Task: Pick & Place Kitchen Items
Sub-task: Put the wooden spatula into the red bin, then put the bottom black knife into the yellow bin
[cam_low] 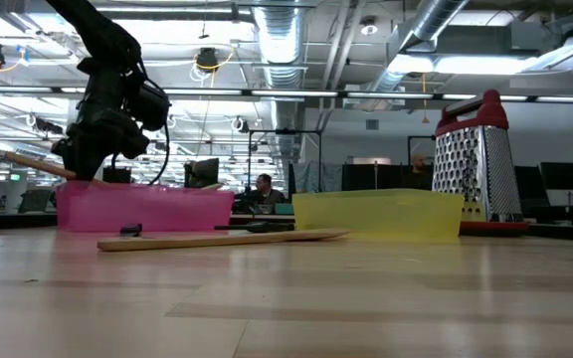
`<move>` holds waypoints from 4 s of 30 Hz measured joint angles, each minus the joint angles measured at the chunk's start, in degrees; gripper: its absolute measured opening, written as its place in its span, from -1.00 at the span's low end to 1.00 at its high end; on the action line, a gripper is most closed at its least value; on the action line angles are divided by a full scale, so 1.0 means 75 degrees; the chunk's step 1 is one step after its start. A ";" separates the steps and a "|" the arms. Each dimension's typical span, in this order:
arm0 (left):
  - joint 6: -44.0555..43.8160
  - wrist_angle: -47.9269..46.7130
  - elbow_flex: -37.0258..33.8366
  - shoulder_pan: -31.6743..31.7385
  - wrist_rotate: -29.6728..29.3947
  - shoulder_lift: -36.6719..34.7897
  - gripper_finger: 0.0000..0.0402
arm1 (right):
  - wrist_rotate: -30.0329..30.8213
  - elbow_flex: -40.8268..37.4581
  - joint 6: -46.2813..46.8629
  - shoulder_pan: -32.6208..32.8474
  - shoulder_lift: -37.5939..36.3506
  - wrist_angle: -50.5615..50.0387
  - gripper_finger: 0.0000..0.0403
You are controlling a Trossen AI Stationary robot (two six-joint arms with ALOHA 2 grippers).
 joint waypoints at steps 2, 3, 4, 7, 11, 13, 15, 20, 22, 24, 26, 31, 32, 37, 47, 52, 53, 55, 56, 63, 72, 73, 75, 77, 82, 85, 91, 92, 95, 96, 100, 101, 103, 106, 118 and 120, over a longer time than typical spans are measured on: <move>-0.0005 0.0021 0.0000 -0.0027 0.0000 0.0010 -0.67 | -0.0002 0.0000 0.0000 0.0004 0.0000 0.0000 -0.72; -0.0005 0.0038 0.0000 -0.0027 0.0000 -0.0001 -0.66 | -0.0003 0.0000 0.0000 0.0004 0.0000 0.0000 -0.72; -0.0005 0.0049 0.0000 -0.0027 0.0000 -0.0005 -0.66 | -0.0003 0.0000 0.0000 0.0004 0.0000 0.0000 -0.72; -0.0005 0.0064 0.0000 -0.0028 -0.0061 -0.0002 -0.65 | -0.0003 0.0000 0.0000 0.0002 0.0000 0.0000 -0.72; -0.0008 0.0255 0.0000 -0.0042 -0.0293 0.0080 -0.68 | -0.0003 0.0000 0.0000 0.0004 0.0000 0.0003 -0.72; -0.0008 0.0478 0.0000 -0.0042 -0.0312 0.0080 -0.68 | -0.0003 0.0000 0.0001 0.0003 0.0000 0.0003 -0.72; -0.0008 0.0629 0.0000 -0.0042 -0.0315 0.0080 -0.66 | -0.0002 0.0000 0.0003 0.0002 0.0000 0.0003 -0.72; -0.0006 0.0643 0.0000 -0.0042 -0.0315 0.0080 -0.67 | -0.0003 -0.0002 0.0003 0.0004 0.0000 0.0003 -0.72; -0.0003 0.0648 0.0000 -0.0042 -0.0315 0.0080 -0.67 | -0.0003 -0.0002 0.0003 0.0004 0.0000 0.0006 -0.72; 0.0016 0.0680 0.0000 -0.0103 -0.0318 0.0080 -0.67 | -0.0003 -0.0003 0.0003 0.0003 0.0000 0.0021 -0.72; 0.0017 0.0734 -0.0011 -0.0183 -0.0329 0.0080 -0.67 | -0.0003 -0.0003 0.0003 0.0002 0.0000 0.0046 -0.72; 0.0051 0.0880 -0.0336 -0.0400 -0.0350 0.0074 -0.67 | -0.0003 -0.0003 0.0003 0.0009 0.0000 0.0059 -0.72; 0.0051 0.0889 -0.0364 -0.0424 -0.0359 0.0069 -0.67 | -0.0002 -0.0003 0.0003 0.0018 0.0000 0.0058 -0.72; 0.0048 0.0985 -0.0362 -0.0426 -0.0377 -0.0031 -0.67 | -0.0003 -0.0003 0.0003 0.0040 0.0000 0.0058 -0.72; 0.0058 0.1295 -0.0367 -0.0423 -0.0678 -0.0057 -0.52 | -0.0002 -0.0003 0.0085 0.0045 0.0000 0.0058 -0.72; 0.0121 0.1477 -0.0367 -0.0420 -0.0693 -0.0057 -0.34 | -0.0003 -0.0003 0.0085 0.0045 0.0000 0.0058 -0.72; 0.0196 0.1542 -0.0367 -0.0420 -0.0691 -0.0057 -0.30 | -0.0003 -0.0003 0.0085 0.0045 0.0000 0.0058 -0.72; 0.0289 0.1630 -0.0367 -0.0420 -0.0691 -0.0057 -0.21 | -0.0002 -0.0003 0.0086 0.0045 0.0000 0.0057 -0.72; 0.0329 0.1670 -0.0367 -0.0420 -0.0691 -0.0057 -0.16 | 0.0000 -0.0003 0.0085 0.0045 0.0000 0.0056 -0.72; 0.0654 0.1860 -0.0342 -0.0420 -0.0694 -0.0145 0.17 | -0.0003 -0.0003 0.0087 0.0045 0.0000 0.0061 -0.72; 0.0965 0.1853 0.0084 -0.0420 -0.0864 -0.1547 0.35 | -0.0003 -0.0003 0.0139 0.0045 0.0000 0.0111 -0.72; 0.0933 0.1842 0.0151 -0.0434 -0.0863 -0.1780 0.35 | -0.0003 -0.0003 0.0140 0.0045 0.0000 0.0111 -0.72; 0.0869 0.1866 0.0265 -0.0536 -0.0808 -0.2287 0.34 | -0.0003 -0.0003 0.0143 0.0045 0.0000 0.0111 -0.72; 0.0840 0.1888 0.0301 -0.0731 -0.0656 -0.2838 0.33 | -0.0002 -0.0003 0.0143 0.0045 0.0000 0.0111 -0.72; 0.0791 0.1918 0.0306 -0.1631 0.0279 -0.4130 0.30 | -0.0003 -0.0003 0.0143 0.0045 0.0000 0.0108 -0.72; 0.0786 0.1985 0.0297 -0.2488 0.0623 -0.4625 0.29 | -0.0003 -0.0003 0.0143 0.0045 0.0000 0.0108 -0.72; 0.0654 0.2813 -0.0242 -0.4714 0.0609 -0.4672 0.29 | -0.0003 -0.0003 0.0141 0.0045 0.0000 0.0085 -0.72; 0.0645 0.2926 -0.0333 -0.5084 0.0582 -0.4539 0.29 | -0.0003 -0.0003 0.0143 0.0045 0.0000 0.0079 -0.72; 0.0785 0.3090 -0.0647 -0.6093 0.0432 -0.3997 0.29 | -0.0003 -0.0003 0.0143 0.0045 0.0000 0.0055 -0.72; 0.0878 0.3141 -0.0745 -0.6403 0.0353 -0.3795 0.29 | -0.0003 -0.0003 0.0143 0.0048 0.0000 0.0055 -0.72; 0.1437 0.3249 -0.0986 -0.7291 -0.0210 -0.2808 0.29 | -0.0042 -0.0003 0.0141 0.0089 0.0000 0.0055 -0.72; 0.1563 0.3253 -0.1005 -0.7409 -0.0372 -0.2561 0.29 | -0.0055 -0.0003 0.0140 0.0089 0.0000 0.0055 -0.72; 0.1845 0.3301 -0.1005 -0.7523 -0.0736 -0.2096 0.29 | -0.0058 -0.0003 0.0142 0.0092 0.0000 0.0054 -0.72; 0.2340 0.3476 -0.1005 -0.7516 -0.1031 -0.1524 0.29 | -0.0058 -0.0003 0.0140 0.0089 0.0000 0.0052 -0.72; 0.4554 0.4042 -0.1005 -0.6731 -0.1484 -0.0233 0.29 | -0.0431 -0.0003 0.0143 0.0095 0.0003 0.0032 -0.72; 0.4856 0.4151 -0.1005 -0.6552 -0.1465 -0.0130 0.29 | -0.0431 -0.0003 0.0143 0.0095 0.0003 0.0032 -0.72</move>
